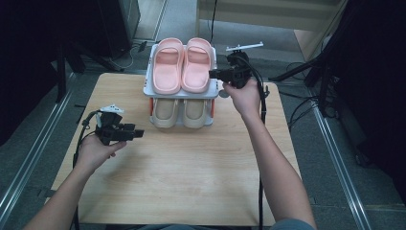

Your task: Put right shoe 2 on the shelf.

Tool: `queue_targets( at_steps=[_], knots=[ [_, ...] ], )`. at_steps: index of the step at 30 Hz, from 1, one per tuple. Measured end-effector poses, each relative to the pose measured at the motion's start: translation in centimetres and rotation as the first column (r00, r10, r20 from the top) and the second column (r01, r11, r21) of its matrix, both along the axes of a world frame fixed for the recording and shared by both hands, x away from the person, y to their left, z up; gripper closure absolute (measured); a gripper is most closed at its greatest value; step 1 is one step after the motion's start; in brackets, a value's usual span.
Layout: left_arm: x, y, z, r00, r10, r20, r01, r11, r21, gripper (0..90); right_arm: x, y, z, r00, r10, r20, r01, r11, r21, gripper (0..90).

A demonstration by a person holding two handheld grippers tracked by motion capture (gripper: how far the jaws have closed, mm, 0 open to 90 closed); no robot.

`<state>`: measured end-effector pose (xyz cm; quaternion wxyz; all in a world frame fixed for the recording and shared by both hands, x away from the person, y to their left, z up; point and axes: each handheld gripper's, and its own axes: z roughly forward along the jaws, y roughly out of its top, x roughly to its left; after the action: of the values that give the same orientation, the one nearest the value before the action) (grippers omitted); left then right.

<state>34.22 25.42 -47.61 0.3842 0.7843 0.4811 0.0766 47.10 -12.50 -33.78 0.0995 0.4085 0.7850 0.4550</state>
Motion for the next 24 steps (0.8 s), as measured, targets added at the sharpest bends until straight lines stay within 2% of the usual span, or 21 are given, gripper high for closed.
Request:
queue_targets(
  at_steps=[4,6,11,17,24],
  knots=[
    [-0.1,0.0,0.0,1.0,0.004,-0.003,-0.004,1.0,-0.001,46.0,-1.4,-0.8,-0.3,0.9996,0.019,0.02,-0.02,1.0,0.011,65.0],
    [0.0,0.0,0.0,1.0,0.004,-0.003,-0.004,1.0,-0.004,45.9,-2.5,-1.4,-0.8,0.9977,0.034,0.058,-0.035,0.999,0.01,60.4],
    [0.0,-0.1,-0.1,1.0,0.001,-0.004,-0.001,1.0,-0.005,45.9,-4.0,-2.2,-1.8,0.9961,0.043,0.077,-0.043,0.999,0.004,56.2],
    [0.0,-0.3,-0.1,1.0,-0.004,-0.005,0.004,1.0,-0.007,45.8,-5.2,-2.9,-3.0,0.9959,0.047,0.077,-0.048,0.999,0.004,55.0],
    [0.1,-0.6,-0.1,1.0,-0.009,-0.004,0.009,0.9999,-0.009,45.8,-6.6,-3.7,-5.5,0.9975,0.044,0.055,-0.044,0.999,-0.004,54.8]
  ],
)
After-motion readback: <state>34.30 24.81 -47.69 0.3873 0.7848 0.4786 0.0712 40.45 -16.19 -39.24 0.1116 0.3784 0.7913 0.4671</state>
